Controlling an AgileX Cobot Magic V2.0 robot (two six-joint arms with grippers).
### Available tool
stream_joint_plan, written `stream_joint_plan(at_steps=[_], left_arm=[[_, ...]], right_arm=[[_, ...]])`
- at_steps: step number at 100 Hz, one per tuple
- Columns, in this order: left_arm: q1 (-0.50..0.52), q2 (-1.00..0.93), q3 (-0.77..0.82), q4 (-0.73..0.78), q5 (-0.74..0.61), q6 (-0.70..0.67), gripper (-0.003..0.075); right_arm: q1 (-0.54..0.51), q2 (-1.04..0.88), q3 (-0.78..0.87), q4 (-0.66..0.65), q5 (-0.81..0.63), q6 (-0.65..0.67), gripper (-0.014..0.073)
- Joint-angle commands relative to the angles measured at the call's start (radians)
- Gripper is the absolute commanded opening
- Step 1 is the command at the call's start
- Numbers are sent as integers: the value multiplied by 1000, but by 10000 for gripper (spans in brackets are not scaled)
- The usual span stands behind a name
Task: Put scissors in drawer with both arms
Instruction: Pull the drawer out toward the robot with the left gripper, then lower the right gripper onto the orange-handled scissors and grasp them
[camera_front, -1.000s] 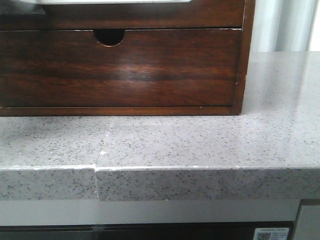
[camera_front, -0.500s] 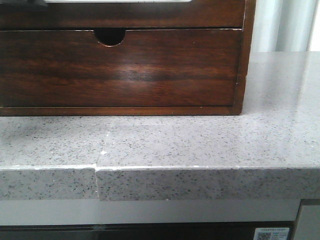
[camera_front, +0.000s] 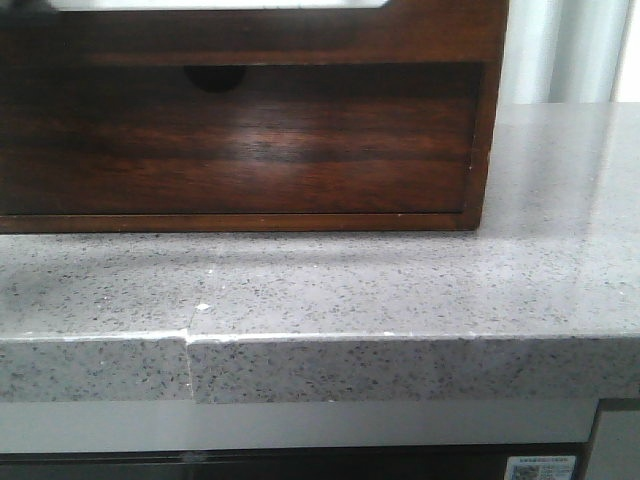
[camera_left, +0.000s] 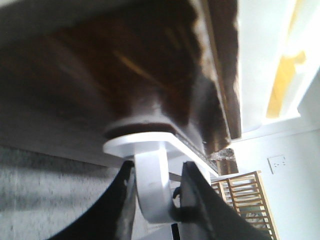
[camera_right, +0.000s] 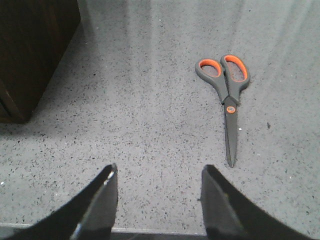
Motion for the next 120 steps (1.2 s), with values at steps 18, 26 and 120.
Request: stream_joint_plan(at_steps=[18,26,120], left_arm=[[-5,-299,130,23,99,90,-13],[-5,-359,160,23,93,88,-12],[-5,-416,185,213,129,43,419]], right_arm=[[-4,13,-34,-3,-57,-5,335],[-4,13,-34,-3,-57,-5,335],[-4,13,-34,-3,-56,-5,335]])
